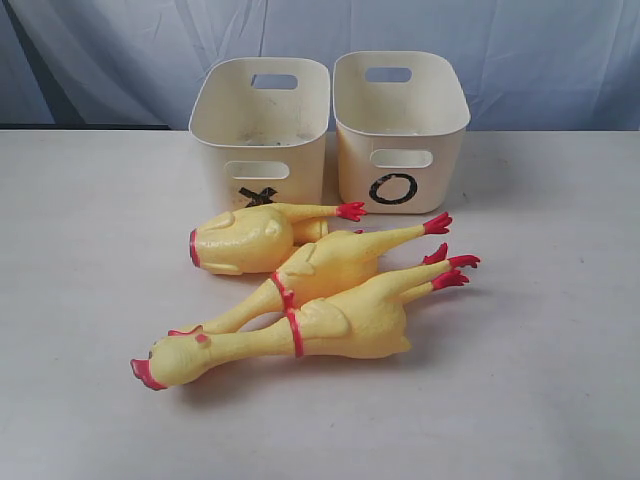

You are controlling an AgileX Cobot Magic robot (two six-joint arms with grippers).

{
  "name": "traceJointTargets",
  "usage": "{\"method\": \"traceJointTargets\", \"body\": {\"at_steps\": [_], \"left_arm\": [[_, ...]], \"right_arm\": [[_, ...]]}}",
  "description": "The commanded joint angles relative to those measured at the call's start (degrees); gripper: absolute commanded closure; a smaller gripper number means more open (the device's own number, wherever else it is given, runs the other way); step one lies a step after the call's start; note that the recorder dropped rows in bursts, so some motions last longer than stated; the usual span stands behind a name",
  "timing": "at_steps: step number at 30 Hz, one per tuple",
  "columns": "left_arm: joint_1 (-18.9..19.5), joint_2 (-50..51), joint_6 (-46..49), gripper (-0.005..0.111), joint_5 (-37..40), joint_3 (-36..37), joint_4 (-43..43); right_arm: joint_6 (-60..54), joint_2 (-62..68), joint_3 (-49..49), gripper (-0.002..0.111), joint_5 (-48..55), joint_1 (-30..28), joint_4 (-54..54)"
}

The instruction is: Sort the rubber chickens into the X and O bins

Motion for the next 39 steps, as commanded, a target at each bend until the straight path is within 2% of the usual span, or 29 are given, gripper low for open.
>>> {"method": "traceJointTargets", "body": {"at_steps": [1,5,8,11,13,17,24,31,34,39], "left_arm": [[-0.21,-0.13,-1.92,0.107,-5.30,0.22,-3.24],[-0.21,-0.13,-5.10,0.107,-11.27,0.22,-4.78],[-0.21,-0.13,-8.18,0.107,-10.83,-0.22,-4.42],[-0.21,-0.13,-9.40,0.107,-4.07,-3.94,-4.11],[-0.21,-0.13,-9.40,0.107,3.41,-7.35,-4.11],[-0.21,0.36,-8.69,0.107,11.58,-12.60,-4.01],[-0.21,7.46,-2.31,0.107,21.80,-21.76,-3.05],[-0.21,16.50,9.16,0.107,32.64,-27.91,-3.92],[-0.21,21.01,15.79,0.107,34.97,-29.06,-7.21],[-0.21,28.08,28.23,0.107,34.92,-29.41,-17.56]], "right_arm": [[-0.18,-0.22,0.06,0.109,1.01,0.07,-0.61],[-0.18,-0.22,0.06,0.109,1.27,0.07,-0.61],[-0.18,-0.22,0.06,0.109,1.27,0.07,-0.61],[-0.18,-0.22,0.06,0.109,1.27,0.07,-0.61],[-0.18,-0.22,0.06,0.109,1.27,0.07,-0.61],[-0.18,-0.22,0.06,0.109,1.27,0.07,-0.61],[-0.18,-0.22,0.06,0.109,1.27,0.07,-0.61],[-0.18,-0.22,0.06,0.109,1.27,0.07,-0.61],[-0.18,-0.22,0.06,0.109,1.27,0.07,-0.61],[-0.18,-0.22,0.06,0.109,1.27,0.07,-0.61]]}}
